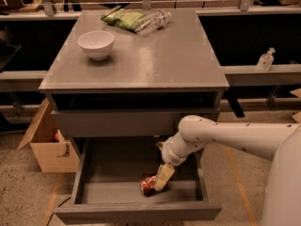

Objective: Pick coke can from middle drawer and place on counter

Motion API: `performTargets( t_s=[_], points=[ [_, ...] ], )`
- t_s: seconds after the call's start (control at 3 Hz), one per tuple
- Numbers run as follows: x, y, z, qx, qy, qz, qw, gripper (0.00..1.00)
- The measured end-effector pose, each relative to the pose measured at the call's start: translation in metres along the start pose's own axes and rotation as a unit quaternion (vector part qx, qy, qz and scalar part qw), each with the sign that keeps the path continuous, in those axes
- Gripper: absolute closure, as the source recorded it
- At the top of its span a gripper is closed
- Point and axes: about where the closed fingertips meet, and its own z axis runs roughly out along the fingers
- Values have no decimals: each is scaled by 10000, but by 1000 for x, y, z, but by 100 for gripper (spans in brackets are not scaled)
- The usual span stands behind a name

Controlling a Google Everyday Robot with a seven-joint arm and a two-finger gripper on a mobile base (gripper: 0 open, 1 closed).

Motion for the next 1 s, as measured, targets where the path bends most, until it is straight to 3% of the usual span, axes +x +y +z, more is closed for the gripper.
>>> performTargets(
  t_s=[0.67,1.0],
  points=[
    [-7,-18,51,158,157,-131,9997,0],
    [1,-20,72,133,217,-92,9996,0]
  ],
)
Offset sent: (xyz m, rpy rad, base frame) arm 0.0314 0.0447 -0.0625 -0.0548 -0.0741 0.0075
